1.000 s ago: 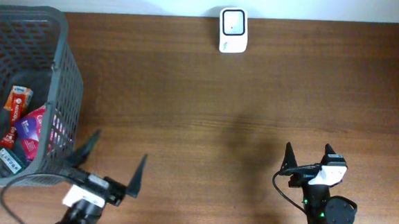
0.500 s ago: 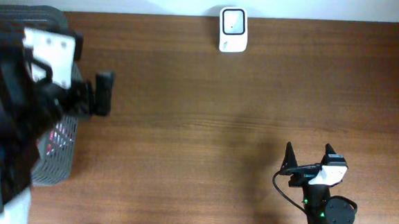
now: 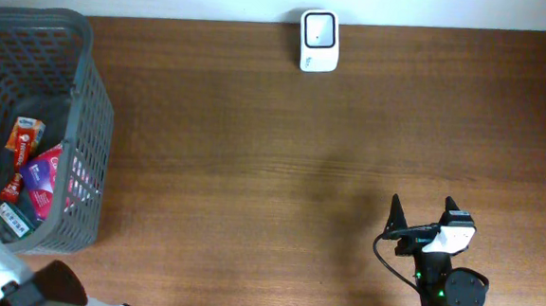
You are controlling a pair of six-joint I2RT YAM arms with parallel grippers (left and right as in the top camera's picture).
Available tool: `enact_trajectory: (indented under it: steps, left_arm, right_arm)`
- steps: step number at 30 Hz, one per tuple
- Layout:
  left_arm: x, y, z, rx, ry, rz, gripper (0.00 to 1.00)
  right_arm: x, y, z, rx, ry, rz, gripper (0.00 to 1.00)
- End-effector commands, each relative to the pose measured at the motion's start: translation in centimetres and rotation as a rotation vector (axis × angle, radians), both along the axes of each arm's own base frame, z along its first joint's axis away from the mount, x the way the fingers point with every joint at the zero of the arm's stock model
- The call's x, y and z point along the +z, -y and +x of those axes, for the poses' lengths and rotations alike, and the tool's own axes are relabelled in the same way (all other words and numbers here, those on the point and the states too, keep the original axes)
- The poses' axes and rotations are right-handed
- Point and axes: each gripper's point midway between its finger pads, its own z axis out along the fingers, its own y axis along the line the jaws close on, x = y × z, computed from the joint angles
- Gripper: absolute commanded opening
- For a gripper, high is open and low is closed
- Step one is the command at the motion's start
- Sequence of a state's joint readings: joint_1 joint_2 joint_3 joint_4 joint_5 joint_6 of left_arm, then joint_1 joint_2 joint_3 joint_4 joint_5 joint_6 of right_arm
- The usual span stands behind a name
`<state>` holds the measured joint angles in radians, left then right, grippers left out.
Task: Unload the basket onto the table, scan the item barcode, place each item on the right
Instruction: 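Reach into the basket and grasp the red-purple Carefree pack with left gripper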
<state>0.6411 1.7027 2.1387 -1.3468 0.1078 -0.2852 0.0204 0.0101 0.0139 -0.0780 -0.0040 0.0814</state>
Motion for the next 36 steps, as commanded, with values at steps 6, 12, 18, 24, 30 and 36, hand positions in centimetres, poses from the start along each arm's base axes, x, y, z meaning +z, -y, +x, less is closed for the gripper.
enact_trajectory:
  steps: [6, 12, 18, 24, 30, 36]
  left_arm:
    - [-1.8, -1.3, 0.4, 0.081, -0.015, -0.076, 0.99]
    - [-2.7, -1.5, 0.4, 0.086, -0.041, -0.087, 0.99]
    - [-5.6, -2.3, 1.4, 0.093, -0.103, -0.131, 0.96]
    - [-9.0, -3.7, 0.8, 0.183, -0.214, -0.157, 0.99]
    - [-15.8, -1.1, 0.2, 0.155, -0.447, -0.346, 0.99]
    - [-17.5, 1.9, 1.9, 0.073, -0.536, -0.317, 0.99]
  right_arm:
    - [-0.3, 0.0, 0.0, -0.003, -0.005, 0.000, 0.99]
    - [-0.3, 0.0, 0.0, -0.003, -0.005, 0.000, 0.98]
    - [-0.3, 0.0, 0.0, -0.003, -0.005, 0.000, 0.99]
    - [-0.3, 0.0, 0.0, -0.003, -0.005, 0.000, 0.98]
    - [-0.3, 0.0, 0.0, -0.003, -0.005, 0.000, 0.98]
    - [-0.3, 0.0, 0.0, -0.003, -0.005, 0.000, 0.99]
